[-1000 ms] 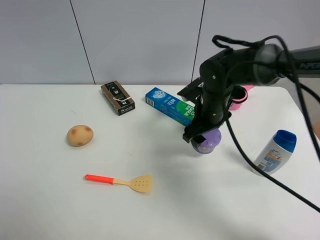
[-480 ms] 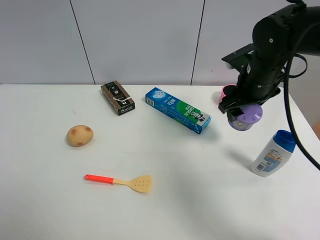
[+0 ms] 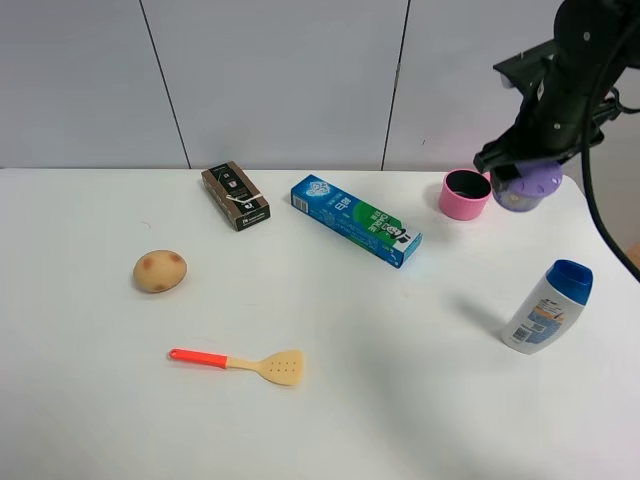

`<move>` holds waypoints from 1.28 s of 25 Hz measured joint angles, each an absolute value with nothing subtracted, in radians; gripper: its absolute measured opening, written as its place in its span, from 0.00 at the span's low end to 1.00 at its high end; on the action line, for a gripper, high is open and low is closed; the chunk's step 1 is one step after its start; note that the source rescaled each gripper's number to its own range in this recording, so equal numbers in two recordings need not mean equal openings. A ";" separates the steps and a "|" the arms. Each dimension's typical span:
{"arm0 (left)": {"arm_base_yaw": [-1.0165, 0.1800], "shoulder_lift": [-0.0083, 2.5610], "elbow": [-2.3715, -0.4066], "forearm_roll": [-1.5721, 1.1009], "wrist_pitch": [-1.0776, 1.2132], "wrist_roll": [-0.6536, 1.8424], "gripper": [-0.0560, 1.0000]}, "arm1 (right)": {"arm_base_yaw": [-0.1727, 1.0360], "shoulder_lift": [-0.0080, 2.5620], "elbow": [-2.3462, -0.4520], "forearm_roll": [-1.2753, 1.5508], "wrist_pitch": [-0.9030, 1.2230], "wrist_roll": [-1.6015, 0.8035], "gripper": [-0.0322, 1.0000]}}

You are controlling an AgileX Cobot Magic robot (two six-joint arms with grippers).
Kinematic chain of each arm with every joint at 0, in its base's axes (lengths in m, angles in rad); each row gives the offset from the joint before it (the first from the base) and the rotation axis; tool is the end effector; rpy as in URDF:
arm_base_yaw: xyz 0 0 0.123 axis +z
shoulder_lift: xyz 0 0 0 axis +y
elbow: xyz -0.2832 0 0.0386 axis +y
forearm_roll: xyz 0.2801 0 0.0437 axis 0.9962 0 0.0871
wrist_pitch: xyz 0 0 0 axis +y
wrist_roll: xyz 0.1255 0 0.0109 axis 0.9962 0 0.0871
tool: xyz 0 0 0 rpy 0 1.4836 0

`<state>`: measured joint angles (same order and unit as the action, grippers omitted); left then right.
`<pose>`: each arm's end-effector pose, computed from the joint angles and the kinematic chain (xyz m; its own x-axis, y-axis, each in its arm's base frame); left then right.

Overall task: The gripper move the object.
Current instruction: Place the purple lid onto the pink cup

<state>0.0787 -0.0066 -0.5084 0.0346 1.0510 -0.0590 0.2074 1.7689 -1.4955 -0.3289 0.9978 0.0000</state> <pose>0.0518 0.0079 0.2811 -0.4275 -0.0756 -0.9008 -0.1235 0.9920 -0.0247 0.4215 0.0538 0.2484 -0.8650 -0.3610 -0.3487 -0.2534 0.9138 -0.3174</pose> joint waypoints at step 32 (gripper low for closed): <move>0.079 -0.007 -0.508 0.034 1.051 -0.059 1.00 | 0.100 2.292 -2.053 -0.138 1.012 -0.098 0.03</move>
